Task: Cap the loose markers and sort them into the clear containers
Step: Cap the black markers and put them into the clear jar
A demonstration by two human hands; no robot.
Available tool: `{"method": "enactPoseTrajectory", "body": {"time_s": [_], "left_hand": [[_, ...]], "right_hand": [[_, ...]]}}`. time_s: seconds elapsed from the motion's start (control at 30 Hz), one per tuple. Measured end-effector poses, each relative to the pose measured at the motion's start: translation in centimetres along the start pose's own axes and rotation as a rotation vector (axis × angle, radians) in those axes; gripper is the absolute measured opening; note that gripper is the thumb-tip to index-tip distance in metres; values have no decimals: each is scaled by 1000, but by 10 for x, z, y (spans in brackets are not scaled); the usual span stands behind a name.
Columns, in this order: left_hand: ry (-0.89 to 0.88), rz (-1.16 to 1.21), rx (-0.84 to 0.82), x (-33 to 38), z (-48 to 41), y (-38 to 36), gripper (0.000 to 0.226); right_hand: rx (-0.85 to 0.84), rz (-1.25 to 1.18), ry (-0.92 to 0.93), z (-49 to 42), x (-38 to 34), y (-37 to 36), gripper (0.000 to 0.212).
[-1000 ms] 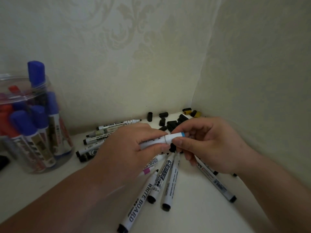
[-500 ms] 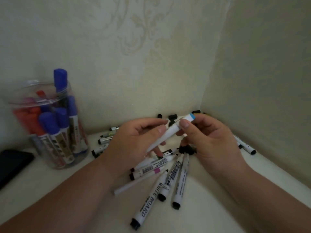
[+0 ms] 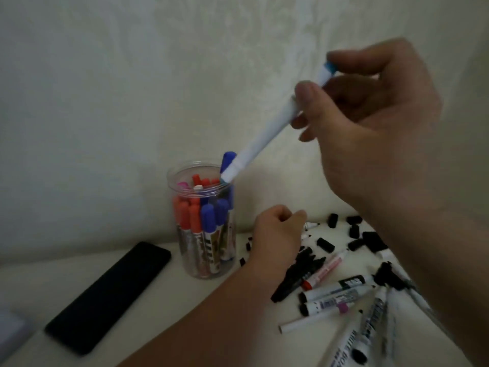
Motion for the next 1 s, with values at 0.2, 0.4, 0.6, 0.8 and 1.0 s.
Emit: {"method": "enactPoseTrajectory", "body": {"time_s": [0.2, 0.4, 0.6, 0.8, 1.0], "left_hand": [[-85, -84, -48, 9, 6, -2, 50], [-170, -153, -113, 14, 13, -8, 41], [-194, -188, -140, 14, 16, -11, 44], [-229, -213, -139, 12, 15, -14, 40], [-350, -286, -141, 13, 16, -17, 37]], "right_hand": [[-210, 130, 158, 0, 19, -89, 17], [-629, 502, 165, 22, 59, -129, 10], [-909, 538, -11, 65, 98, -131, 55], [-629, 598, 71, 36, 85, -93, 34], [-451, 578, -151, 16, 77, 12, 20]]}}
Point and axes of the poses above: each hand's wrist, its own z-axis away from the middle knuckle, its own y-axis out of the back of the hand, x = y × z, the point moved 10 cm from there along -z, towards the middle knuckle, and after that the axes turned 14 degrees about x, right-handed, at the moved point
